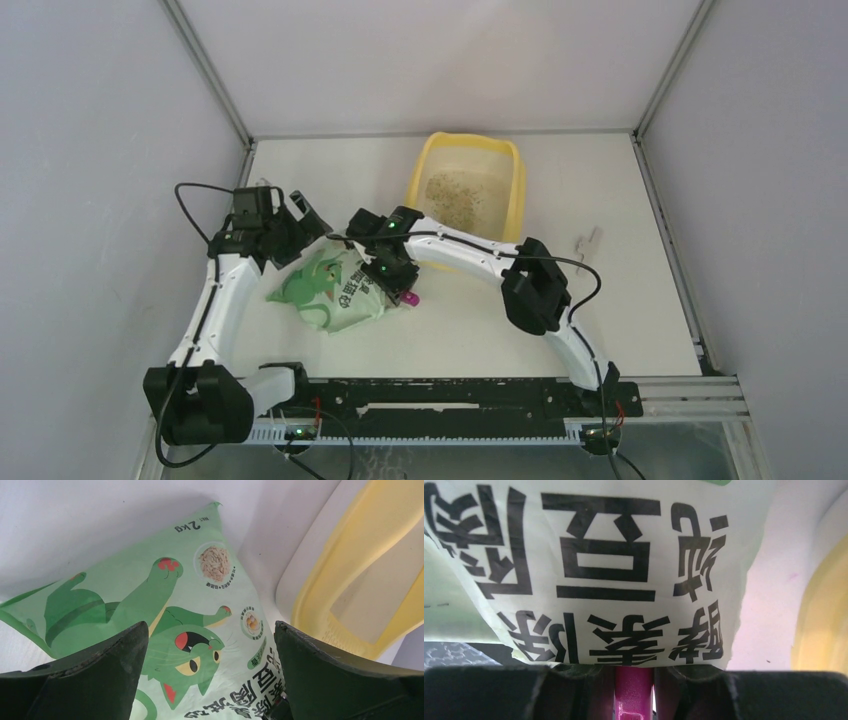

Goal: Fill the litter box with clean litter
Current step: 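Scoop the cat litter from the cat litter bag, then pour the cat litter into the litter box, then place the spatula at the center of the board, then adjust the litter box at the center of the board.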

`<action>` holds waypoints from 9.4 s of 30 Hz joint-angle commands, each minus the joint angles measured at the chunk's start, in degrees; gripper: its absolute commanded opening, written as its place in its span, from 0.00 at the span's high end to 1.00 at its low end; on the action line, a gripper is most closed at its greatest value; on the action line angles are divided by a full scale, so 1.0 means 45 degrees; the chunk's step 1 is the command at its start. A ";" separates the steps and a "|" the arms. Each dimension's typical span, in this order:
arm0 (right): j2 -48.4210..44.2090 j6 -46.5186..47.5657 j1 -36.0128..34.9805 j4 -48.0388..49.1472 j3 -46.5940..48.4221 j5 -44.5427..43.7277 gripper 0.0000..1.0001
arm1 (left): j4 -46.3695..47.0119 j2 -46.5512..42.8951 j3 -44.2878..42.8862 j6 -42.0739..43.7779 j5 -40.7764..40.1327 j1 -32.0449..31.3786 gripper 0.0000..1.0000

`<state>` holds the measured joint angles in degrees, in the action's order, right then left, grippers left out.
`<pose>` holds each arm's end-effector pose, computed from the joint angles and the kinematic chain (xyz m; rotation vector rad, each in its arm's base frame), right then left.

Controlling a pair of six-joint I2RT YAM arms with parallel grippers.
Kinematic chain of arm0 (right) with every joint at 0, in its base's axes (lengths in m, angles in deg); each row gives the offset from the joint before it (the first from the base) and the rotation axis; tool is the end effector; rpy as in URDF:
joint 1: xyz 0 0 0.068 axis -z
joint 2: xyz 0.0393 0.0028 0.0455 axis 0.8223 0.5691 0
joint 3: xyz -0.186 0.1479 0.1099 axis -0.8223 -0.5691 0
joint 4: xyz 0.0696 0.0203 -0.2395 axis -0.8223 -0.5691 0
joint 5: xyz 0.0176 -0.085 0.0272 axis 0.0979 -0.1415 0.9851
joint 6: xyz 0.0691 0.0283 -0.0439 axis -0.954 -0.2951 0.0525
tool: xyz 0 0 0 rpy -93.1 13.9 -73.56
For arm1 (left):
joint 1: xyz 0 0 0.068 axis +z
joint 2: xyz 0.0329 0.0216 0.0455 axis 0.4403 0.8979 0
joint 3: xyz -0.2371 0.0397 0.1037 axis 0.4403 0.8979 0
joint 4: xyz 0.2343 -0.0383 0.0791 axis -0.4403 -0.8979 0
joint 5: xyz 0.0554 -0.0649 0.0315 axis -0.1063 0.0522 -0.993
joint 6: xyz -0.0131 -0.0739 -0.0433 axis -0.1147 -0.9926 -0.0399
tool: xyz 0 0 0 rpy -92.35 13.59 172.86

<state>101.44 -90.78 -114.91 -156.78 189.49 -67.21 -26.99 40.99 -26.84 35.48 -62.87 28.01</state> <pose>0.2183 0.3852 0.1820 -1.3859 2.6712 0.2723 0.2545 -0.0016 0.2527 -0.7039 2.3372 -0.4164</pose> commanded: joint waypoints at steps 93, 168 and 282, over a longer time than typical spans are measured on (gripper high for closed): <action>-0.2587 -0.0608 0.7030 -0.2765 0.0782 -0.1922 1.00 | -0.1117 -0.1796 -0.0918 0.0540 0.0239 0.0030 0.00; -1.1204 -0.6074 1.0266 0.4806 -0.7898 0.4154 1.00 | 0.0541 -0.2834 0.0708 0.0243 0.2549 0.0283 0.00; -1.0754 -0.3204 1.2765 0.4371 -1.0825 -0.4214 0.22 | 0.0765 1.1382 -0.9169 0.0773 0.0491 -0.6355 0.64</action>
<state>52.02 -103.46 -59.65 -136.21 139.88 -82.60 -27.08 90.85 -64.57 38.68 -65.15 -0.27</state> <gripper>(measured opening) 0.795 0.358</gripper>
